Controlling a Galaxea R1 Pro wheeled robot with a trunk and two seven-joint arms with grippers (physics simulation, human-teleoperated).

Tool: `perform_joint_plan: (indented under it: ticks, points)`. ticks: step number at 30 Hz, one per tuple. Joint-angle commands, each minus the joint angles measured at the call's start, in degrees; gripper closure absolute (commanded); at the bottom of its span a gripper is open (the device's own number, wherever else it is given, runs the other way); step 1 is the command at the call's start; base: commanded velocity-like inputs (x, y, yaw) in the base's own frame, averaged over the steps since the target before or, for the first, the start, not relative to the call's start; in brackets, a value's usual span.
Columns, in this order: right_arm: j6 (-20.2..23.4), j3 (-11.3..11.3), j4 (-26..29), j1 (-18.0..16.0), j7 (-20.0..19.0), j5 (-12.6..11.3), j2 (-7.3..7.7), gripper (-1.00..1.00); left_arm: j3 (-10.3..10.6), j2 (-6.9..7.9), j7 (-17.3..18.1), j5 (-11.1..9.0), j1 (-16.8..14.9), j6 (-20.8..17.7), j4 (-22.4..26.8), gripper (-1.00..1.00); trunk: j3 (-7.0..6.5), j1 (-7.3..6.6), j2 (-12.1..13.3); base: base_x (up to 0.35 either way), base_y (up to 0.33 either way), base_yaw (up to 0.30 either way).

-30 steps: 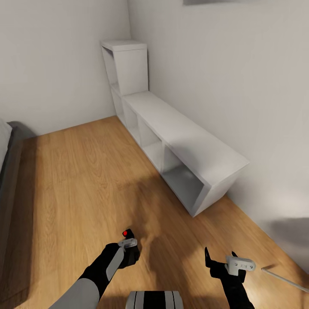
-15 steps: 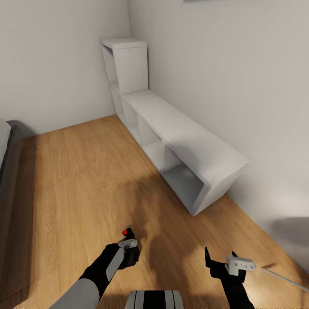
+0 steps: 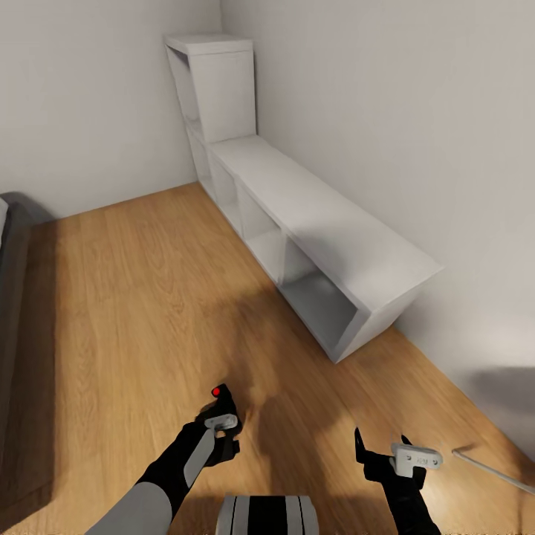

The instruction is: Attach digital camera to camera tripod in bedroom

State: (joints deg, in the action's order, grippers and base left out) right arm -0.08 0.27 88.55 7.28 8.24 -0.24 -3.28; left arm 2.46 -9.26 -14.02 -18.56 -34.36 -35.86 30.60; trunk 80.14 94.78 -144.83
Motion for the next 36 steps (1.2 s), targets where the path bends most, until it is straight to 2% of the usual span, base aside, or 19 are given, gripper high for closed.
perform_joint_plan:
  ticks: [1, 30, 36]
  points:
    - [-0.01, 0.02, 0.05, 0.01, 0.2, -0.02, 0.0, -1.0, 0.26, 0.03, -0.49, -0.6, 0.0, -0.18, 0.09, -1.0, 0.26, 0.02, -0.03, 0.0, 0.0, 0.0]
    - [-0.01, 0.08, 0.05, 0.01, 0.2, -0.02, -0.03, -1.0, 0.26, 0.03, -0.49, -0.6, 0.0, -0.18, 0.18, -1.0, 6.68, 0.76, -0.42, 0.0, 0.0, 0.0]
    - [-0.01, 0.05, 0.05, 0.01, 0.2, -0.02, -0.03, -1.0, 0.26, 0.11, -0.51, -0.6, 0.0, -0.04, 1.36, -1.0, 6.68, 0.76, -0.42, 0.0, 0.0, 0.0]
